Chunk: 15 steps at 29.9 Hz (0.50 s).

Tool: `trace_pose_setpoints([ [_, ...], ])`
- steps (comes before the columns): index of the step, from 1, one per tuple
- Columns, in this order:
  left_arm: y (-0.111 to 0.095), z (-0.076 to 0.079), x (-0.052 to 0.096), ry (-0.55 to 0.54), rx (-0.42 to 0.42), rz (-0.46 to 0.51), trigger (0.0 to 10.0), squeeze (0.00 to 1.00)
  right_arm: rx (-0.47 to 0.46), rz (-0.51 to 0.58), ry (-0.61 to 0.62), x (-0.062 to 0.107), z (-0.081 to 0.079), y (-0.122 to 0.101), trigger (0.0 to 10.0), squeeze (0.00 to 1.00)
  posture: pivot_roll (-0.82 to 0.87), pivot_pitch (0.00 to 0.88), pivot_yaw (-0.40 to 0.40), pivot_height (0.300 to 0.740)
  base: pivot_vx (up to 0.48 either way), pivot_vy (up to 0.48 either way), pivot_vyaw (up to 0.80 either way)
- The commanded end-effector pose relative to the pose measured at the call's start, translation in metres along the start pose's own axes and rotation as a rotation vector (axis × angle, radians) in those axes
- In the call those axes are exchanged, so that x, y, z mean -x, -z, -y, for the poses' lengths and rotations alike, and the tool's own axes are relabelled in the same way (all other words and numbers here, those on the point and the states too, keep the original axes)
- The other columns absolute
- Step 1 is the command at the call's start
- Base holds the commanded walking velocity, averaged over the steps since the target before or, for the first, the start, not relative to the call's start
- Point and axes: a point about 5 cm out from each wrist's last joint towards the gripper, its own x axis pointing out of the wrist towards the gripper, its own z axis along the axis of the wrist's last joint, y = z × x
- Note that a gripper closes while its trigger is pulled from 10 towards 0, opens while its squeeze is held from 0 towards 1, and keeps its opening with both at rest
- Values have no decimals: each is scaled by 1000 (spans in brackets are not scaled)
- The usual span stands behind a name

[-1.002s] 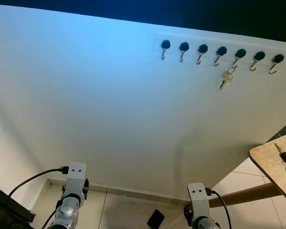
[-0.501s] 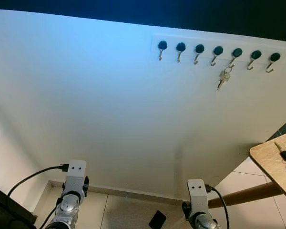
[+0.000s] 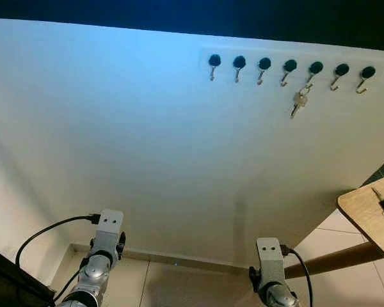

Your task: Hang keys on a hook

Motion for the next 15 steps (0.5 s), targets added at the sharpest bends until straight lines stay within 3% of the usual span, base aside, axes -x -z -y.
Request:
trace_pose_setpoints([
  [1,3,1,0,11,-10,-24,10000,0,-7,5,24,1,6,2,10000,0,42,0,-11,740,0,0,0],
  [7,3,7,0,35,-23,-25,10000,0,-5,0,34,1,10,4,10000,0,29,0,-5,740,0,0,0],
  [15,12,5,4,28,-6,-52,10000,0,30,6,-14,2,-2,4,10000,0,20,0,-42,740,0,0,0],
])
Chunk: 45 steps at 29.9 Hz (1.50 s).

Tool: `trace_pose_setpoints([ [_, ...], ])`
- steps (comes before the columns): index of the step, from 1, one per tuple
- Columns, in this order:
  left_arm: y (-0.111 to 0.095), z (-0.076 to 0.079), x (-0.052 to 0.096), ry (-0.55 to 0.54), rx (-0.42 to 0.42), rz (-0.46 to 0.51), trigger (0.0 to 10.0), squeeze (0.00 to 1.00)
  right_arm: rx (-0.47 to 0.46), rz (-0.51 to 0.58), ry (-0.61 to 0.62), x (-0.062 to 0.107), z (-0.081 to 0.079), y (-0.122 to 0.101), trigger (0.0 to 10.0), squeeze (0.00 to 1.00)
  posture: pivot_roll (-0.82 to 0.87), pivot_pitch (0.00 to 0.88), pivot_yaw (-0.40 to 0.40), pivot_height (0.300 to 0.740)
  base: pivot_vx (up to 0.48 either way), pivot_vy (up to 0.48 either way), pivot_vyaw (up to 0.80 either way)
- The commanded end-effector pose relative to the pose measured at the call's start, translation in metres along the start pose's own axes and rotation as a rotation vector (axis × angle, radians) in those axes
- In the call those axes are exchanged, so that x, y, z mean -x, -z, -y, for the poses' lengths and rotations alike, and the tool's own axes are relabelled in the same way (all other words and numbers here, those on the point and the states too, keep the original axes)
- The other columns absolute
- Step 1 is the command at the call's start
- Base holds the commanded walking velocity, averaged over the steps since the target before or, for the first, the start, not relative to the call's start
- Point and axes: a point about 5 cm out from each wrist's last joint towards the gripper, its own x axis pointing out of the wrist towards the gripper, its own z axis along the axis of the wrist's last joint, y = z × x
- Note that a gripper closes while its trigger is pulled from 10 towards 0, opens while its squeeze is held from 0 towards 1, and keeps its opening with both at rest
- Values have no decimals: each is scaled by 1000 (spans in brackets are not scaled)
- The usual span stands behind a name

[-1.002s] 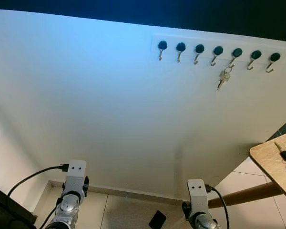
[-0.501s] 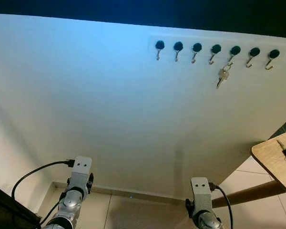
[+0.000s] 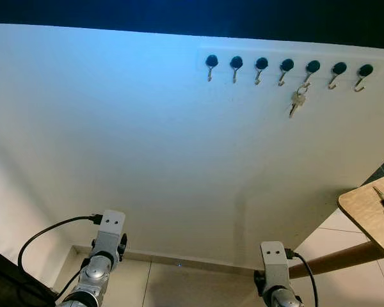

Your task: Hang keys on a hook

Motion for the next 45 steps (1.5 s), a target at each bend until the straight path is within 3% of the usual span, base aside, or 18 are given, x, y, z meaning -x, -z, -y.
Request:
trace_pose_setpoints([
  [1,13,4,4,12,1,-50,10000,0,16,14,-17,0,-3,-1,10000,0,24,0,-45,740,0,0,0],
  [5,17,8,6,6,17,-56,10000,0,-23,17,-25,0,-1,-1,10000,0,55,0,-59,740,0,0,0],
  [6,15,11,5,6,36,-45,10000,0,16,1,-36,0,0,1,10000,0,58,2,-58,740,0,0,0],
  [23,11,11,3,9,35,-38,10000,0,-54,12,-15,4,-2,8,10000,0,22,0,-31,740,0,0,0],
  [31,6,22,1,72,-8,-35,10000,0,-79,18,25,6,5,11,10000,0,-4,0,2,740,0,0,0],
  [45,8,22,2,81,-14,-32,10000,0,-49,9,16,9,4,17,10000,0,14,20,-20,740,0,0,0],
])
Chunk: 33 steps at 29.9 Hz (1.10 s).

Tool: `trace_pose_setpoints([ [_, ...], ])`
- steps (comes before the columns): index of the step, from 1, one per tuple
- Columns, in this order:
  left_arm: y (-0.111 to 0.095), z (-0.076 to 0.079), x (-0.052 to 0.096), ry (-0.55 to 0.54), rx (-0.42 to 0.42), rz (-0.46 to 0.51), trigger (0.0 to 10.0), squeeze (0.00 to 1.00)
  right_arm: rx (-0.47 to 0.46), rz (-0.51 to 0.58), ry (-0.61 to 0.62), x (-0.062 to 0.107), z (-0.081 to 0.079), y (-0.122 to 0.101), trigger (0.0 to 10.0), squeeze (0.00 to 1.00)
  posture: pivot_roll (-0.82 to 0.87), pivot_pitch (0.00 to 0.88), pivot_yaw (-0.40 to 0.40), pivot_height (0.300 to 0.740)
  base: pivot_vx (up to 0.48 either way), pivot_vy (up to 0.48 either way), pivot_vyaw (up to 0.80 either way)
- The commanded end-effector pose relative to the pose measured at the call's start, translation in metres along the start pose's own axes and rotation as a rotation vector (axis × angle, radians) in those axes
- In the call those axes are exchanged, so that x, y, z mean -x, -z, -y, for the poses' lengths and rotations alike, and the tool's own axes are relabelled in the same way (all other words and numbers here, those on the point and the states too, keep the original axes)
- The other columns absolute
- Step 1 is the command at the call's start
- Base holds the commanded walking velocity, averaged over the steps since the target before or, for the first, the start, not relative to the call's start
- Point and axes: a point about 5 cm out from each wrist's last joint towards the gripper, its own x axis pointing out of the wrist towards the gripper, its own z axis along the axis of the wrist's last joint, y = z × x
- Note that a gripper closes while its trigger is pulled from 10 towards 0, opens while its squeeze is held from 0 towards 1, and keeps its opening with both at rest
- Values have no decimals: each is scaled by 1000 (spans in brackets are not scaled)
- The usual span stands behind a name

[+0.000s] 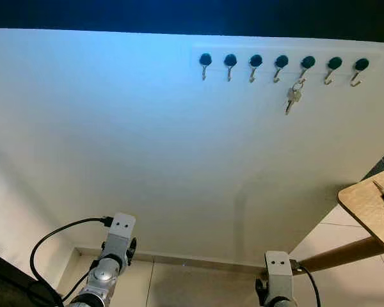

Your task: Hang keys on a hook

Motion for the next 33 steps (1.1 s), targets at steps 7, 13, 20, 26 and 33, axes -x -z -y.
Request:
trace_pose_setpoints([
  [7,8,-6,3,-48,58,-20,10000,0,39,39,-31,-5,-3,-15,10000,0,25,36,-59,740,0,0,0],
  [13,7,5,2,-16,45,-20,10000,0,45,74,-19,-9,6,-26,10000,0,5,31,-31,740,0,0,0],
  [20,1,16,-1,28,17,-13,10000,0,76,63,9,-6,19,-20,10000,0,14,23,-57,740,0,0,0],
  [26,6,8,3,5,50,-3,10000,0,82,85,-7,-9,18,-29,10000,0,25,20,-68,740,0,0,0],
  [33,19,0,8,-71,99,-40,10000,0,101,117,-42,-13,5,-43,10000,0,59,13,-100,740,0,0,0],
])
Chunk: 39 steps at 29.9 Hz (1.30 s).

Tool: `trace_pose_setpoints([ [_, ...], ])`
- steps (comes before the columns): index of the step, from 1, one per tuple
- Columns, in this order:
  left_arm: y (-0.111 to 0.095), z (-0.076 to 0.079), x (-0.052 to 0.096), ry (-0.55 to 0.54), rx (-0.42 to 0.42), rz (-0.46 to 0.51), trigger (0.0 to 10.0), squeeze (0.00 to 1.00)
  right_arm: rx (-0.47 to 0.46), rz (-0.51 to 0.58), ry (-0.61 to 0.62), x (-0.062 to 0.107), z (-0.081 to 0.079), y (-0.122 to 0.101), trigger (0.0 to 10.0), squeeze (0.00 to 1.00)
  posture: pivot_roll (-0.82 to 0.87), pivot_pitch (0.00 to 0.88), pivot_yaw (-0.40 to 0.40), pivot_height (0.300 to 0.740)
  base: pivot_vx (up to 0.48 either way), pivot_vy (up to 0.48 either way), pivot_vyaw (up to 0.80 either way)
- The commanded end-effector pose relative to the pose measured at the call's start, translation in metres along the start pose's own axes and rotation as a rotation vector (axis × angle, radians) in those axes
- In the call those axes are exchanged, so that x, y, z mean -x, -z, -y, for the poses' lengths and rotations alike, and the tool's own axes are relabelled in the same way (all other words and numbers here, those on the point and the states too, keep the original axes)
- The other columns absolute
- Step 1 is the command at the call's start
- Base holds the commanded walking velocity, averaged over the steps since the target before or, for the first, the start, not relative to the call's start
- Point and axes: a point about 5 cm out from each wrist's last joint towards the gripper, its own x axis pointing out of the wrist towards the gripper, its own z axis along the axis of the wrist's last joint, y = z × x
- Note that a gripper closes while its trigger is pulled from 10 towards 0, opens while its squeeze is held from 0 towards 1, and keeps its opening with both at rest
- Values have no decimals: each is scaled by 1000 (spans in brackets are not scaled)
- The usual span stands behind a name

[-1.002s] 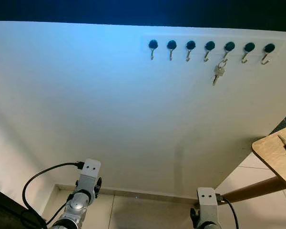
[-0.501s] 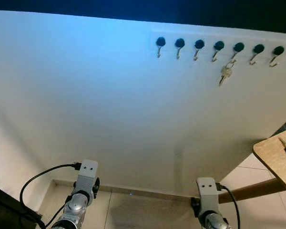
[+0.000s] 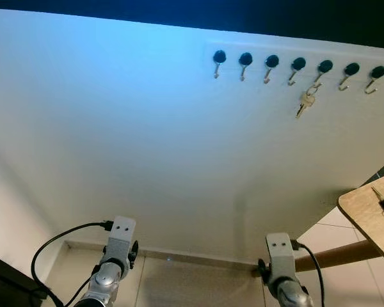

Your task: Hang keys on a hook

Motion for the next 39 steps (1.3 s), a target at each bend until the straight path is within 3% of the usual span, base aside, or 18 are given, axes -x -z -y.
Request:
trace_pose_setpoints([
  [1,6,-2,2,-18,7,-21,10000,0,10,0,2,-1,-1,-1,10000,0,67,11,-109,740,0,0,0],
  [11,10,-8,5,-61,36,-15,10000,0,47,27,-48,-6,-14,-14,10000,0,104,20,-130,740,0,0,0],
  [16,10,-8,5,-47,12,-15,10000,0,49,-5,-68,-2,-19,-4,10000,0,98,25,-115,740,0,0,0],
  [24,8,-1,4,-18,4,-16,10000,0,1,-67,-30,6,-10,17,10000,0,80,34,-105,740,0,0,0],
  [39,11,0,5,-19,-6,-25,10000,0,50,-101,-52,10,-11,27,10000,0,96,31,-119,740,0,0,0],
])
